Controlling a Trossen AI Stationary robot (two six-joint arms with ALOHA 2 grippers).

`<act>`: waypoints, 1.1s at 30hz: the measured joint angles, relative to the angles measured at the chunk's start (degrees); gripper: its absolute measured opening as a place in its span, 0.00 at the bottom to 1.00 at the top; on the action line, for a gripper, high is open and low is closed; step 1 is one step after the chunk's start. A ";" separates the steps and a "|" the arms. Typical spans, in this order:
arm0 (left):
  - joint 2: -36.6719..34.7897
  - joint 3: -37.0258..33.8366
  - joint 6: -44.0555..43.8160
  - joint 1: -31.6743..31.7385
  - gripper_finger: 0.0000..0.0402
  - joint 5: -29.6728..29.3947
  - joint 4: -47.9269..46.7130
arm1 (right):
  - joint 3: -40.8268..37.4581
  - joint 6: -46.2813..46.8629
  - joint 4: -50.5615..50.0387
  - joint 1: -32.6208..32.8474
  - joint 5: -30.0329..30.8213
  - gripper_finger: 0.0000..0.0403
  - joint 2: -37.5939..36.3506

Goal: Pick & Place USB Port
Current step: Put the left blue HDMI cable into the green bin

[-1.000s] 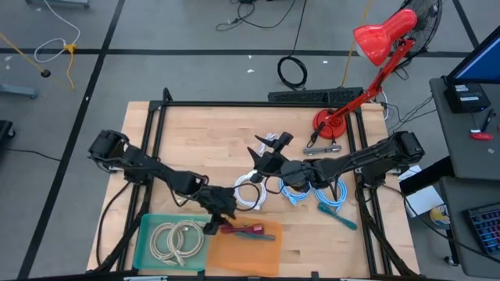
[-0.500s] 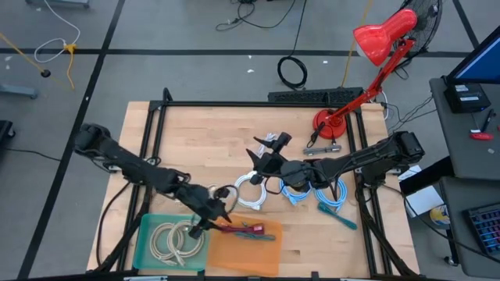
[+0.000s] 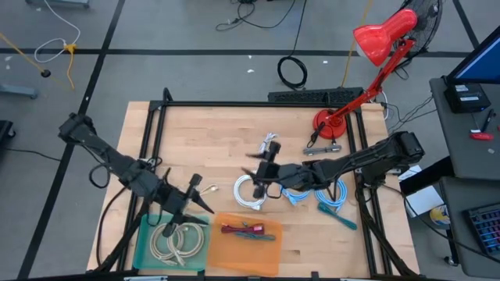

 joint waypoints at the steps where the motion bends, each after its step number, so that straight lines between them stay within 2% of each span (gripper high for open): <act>1: -0.22 0.00 0.07 -0.25 0.39 -1.16 -0.27 | -1.30 1.95 0.06 0.00 -2.90 0.49 0.02; 6: -0.15 0.00 -1.05 -0.27 0.39 -9.06 -3.21 | -8.45 11.31 1.71 0.17 -16.81 0.49 0.02; 9: -0.15 0.00 -2.78 0.12 0.39 -15.92 -6.05 | -13.35 14.44 5.29 0.89 -18.90 0.49 0.04; 11: -0.15 0.00 -4.59 0.57 0.39 -20.67 -8.38 | -16.64 15.24 8.59 1.26 -17.07 0.49 0.04; 14: -0.15 0.00 -7.59 1.31 0.39 -25.91 -11.20 | -21.81 17.86 10.19 1.24 -9.40 0.49 -0.67; 17: -0.15 0.00 -10.38 1.95 0.39 -27.26 -13.16 | -25.96 22.02 10.14 0.10 0.08 0.49 -2.49; 19: -0.15 0.00 -11.50 2.30 0.39 -27.28 -13.76 | -28.79 24.60 8.17 -0.66 3.96 0.49 -4.33; 25: -0.15 0.00 -12.66 2.29 0.39 -27.57 -16.51 | -31.87 29.70 -1.64 -4.18 5.24 0.49 -10.89; 28: -0.15 0.00 -13.93 2.30 0.39 -29.51 -18.12 | -32.81 32.07 -7.47 -5.66 5.19 0.49 -14.17; 33: -0.55 0.01 -19.34 2.49 0.39 -31.66 -22.39 | -34.54 37.18 -15.45 -6.90 3.89 0.49 -18.39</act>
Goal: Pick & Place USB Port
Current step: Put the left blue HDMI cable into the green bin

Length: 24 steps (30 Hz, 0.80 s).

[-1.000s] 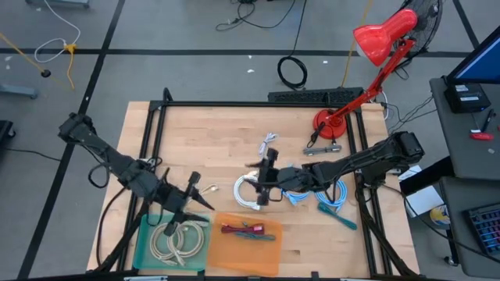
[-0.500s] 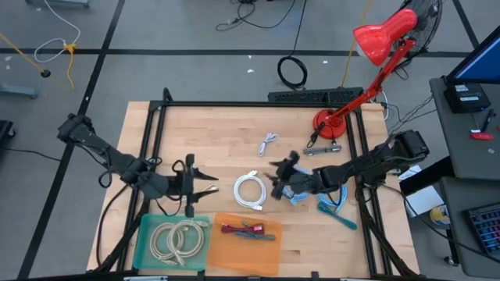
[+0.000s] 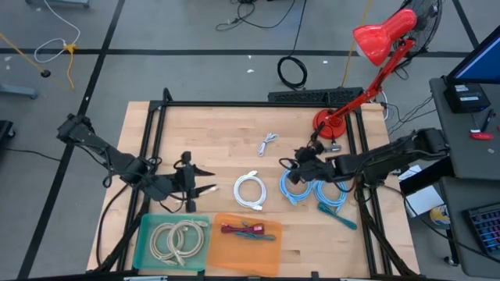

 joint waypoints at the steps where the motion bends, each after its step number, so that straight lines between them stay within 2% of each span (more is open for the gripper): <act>1: -0.22 -0.01 -0.83 0.06 0.39 0.06 -0.70 | -0.39 0.71 -0.98 -0.10 -0.92 0.49 -0.60; 12: -0.36 -0.01 -4.09 0.05 0.39 0.50 -1.91 | -8.17 2.08 -0.34 0.12 -15.71 0.49 -1.90; 20: -0.36 -0.01 -4.68 0.05 0.39 0.52 -3.74 | -9.10 1.49 5.10 1.72 -31.58 0.49 -1.90; 24: -0.27 -0.01 -4.66 0.05 0.39 0.54 -3.71 | -9.10 2.27 7.44 3.12 -33.18 0.49 -1.90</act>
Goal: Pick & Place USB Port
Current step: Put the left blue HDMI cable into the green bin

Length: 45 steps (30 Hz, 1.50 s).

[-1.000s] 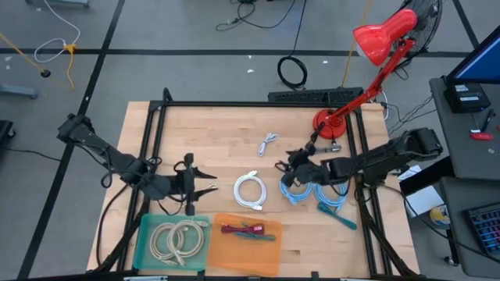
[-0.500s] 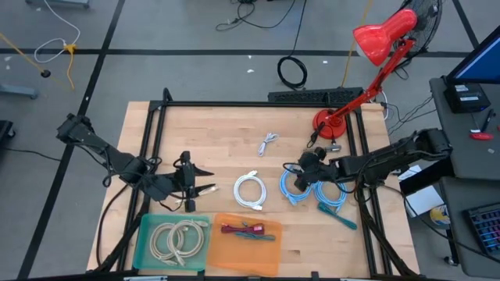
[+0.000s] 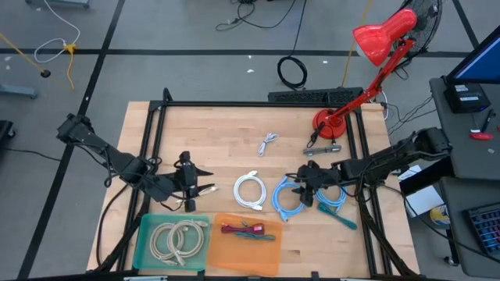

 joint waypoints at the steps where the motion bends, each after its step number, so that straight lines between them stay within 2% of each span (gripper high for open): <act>1: 0.11 0.00 -0.02 0.00 0.39 0.00 0.00 | 0.00 0.56 -0.45 0.17 0.17 0.49 0.02; 6: 0.13 0.00 -0.02 0.00 0.39 0.90 0.01 | 0.00 2.87 -4.61 0.33 3.21 0.49 0.04; 13: 0.15 0.00 0.03 0.00 0.39 1.47 0.07 | 0.01 6.89 -10.09 0.33 3.38 0.49 -0.04; 29: 0.15 0.00 0.07 0.02 0.39 1.47 -0.06 | 0.00 9.19 -7.90 1.85 0.27 0.49 0.07; 39: 0.15 0.01 0.06 0.00 0.39 1.44 -0.26 | 0.28 10.95 -7.05 3.12 3.88 0.49 6.09; 42: 0.15 0.02 0.07 0.00 0.39 1.44 -0.28 | 0.28 11.23 -6.94 3.10 4.94 0.45 6.98; 45: 0.15 0.00 0.07 0.00 0.39 1.44 -0.37 | 0.24 11.22 -6.97 3.06 5.50 0.36 6.97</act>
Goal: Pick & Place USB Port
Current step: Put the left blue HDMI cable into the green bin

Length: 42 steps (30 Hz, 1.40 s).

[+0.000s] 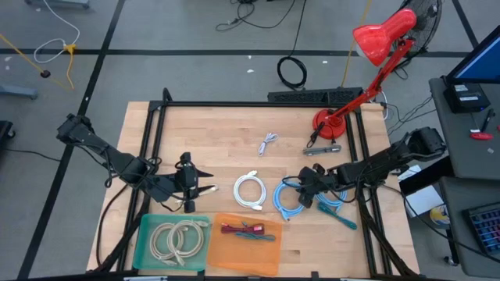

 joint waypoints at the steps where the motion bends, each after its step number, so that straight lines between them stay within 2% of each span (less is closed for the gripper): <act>1: 0.00 0.00 -0.01 0.00 0.39 0.00 -0.01 | -0.02 -0.05 -0.07 0.00 0.18 0.32 0.00; 6: 0.00 0.00 -0.02 0.00 0.39 0.00 -0.04 | -0.06 -0.20 -0.27 -0.43 0.94 0.07 -0.02; 7: 0.00 0.02 0.00 0.00 0.39 0.00 -0.07 | -0.04 -0.25 -0.17 -0.57 1.03 0.05 -0.24; 14: 0.00 0.00 -0.11 0.00 0.39 -0.07 -0.11 | 0.61 -5.67 4.51 -2.68 6.18 0.07 -1.29; 18: 0.00 0.00 -0.17 0.00 0.39 -0.14 -0.20 | 4.91 -11.91 5.67 -4.48 9.68 0.02 -2.10; 22: 0.00 0.01 -0.36 0.00 0.39 -0.98 -0.51 | 9.82 -18.03 5.21 -6.20 12.50 0.02 -2.03; 25: 0.00 0.02 -0.80 0.00 0.39 -1.61 -0.85 | 13.59 -21.73 6.06 -6.81 16.80 0.02 -2.16; 28: 0.00 0.02 -1.66 0.00 0.39 -3.27 -1.02 | 16.12 -25.42 7.66 -6.82 24.78 0.02 -2.08; 30: 0.00 0.02 -2.66 0.00 0.39 -5.25 -2.00 | 17.21 -28.80 12.06 -6.82 29.61 0.02 -2.12; 35: 0.00 0.01 -5.24 0.00 0.39 -13.93 -5.42 | 17.51 -38.98 26.28 -6.72 34.89 0.02 -2.12; 39: 0.47 0.02 -7.10 0.00 0.39 -26.43 -6.48 | 17.51 -47.59 39.02 -6.80 38.97 0.02 -0.95; 42: 2.43 0.02 -7.29 0.02 0.39 -35.83 -6.43 | 17.51 -54.82 50.56 -6.78 39.67 0.02 1.51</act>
